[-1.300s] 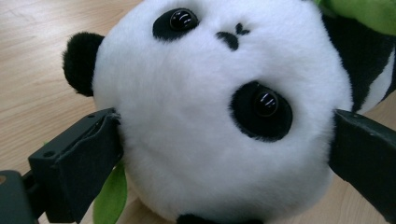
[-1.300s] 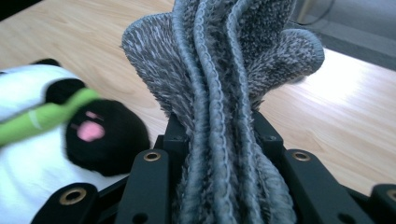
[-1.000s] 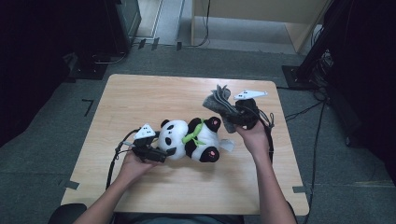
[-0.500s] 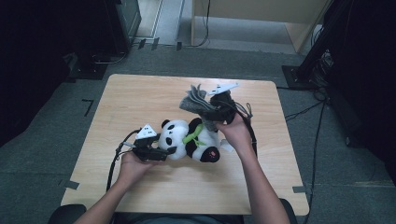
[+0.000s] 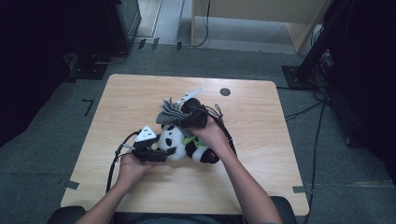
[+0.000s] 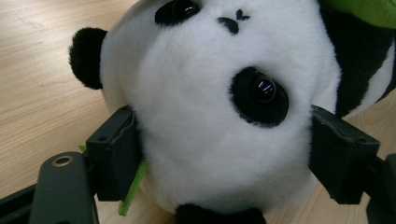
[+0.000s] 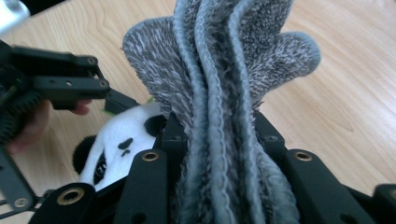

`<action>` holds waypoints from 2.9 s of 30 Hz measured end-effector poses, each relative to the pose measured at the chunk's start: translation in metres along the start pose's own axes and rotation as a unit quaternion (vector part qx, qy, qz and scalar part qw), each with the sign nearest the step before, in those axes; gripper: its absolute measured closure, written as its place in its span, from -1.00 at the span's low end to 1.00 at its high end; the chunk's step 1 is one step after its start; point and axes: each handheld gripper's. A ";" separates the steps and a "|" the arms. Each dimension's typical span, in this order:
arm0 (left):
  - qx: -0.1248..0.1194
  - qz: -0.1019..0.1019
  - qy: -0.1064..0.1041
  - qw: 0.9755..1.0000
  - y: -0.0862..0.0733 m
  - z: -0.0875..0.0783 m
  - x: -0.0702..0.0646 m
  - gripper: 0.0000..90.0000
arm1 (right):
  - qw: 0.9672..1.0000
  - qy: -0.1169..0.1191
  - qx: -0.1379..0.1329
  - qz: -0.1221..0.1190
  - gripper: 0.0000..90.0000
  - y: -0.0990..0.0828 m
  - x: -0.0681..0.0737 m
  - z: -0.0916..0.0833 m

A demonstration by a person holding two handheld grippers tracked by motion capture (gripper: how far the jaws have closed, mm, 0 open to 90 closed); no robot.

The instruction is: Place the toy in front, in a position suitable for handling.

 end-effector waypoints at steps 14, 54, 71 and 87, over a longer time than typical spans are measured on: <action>-0.001 0.001 0.007 1.000 0.000 0.000 -0.002 -0.53 | 1.000 0.002 -0.002 -0.006 0.30 0.000 0.005 -0.004; -0.001 -0.009 -0.006 1.000 0.000 0.000 0.001 -0.41 | 0.993 -0.101 -0.049 0.044 0.54 -0.006 -0.046 -0.043; -0.001 -0.006 -0.002 1.000 0.000 0.000 0.000 -0.46 | 1.000 0.005 -0.025 0.003 0.49 0.004 0.011 -0.001; -0.001 -0.019 -0.002 1.000 0.001 0.002 0.001 -0.46 | 0.999 -0.038 -0.008 0.029 0.45 -0.009 -0.016 0.008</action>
Point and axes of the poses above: each handheld gripper's, and its own axes: z roughly forward along the jaws, y roughly out of its top, x roughly to its left, and after that the axes turned 11 degrees about z, right-handed
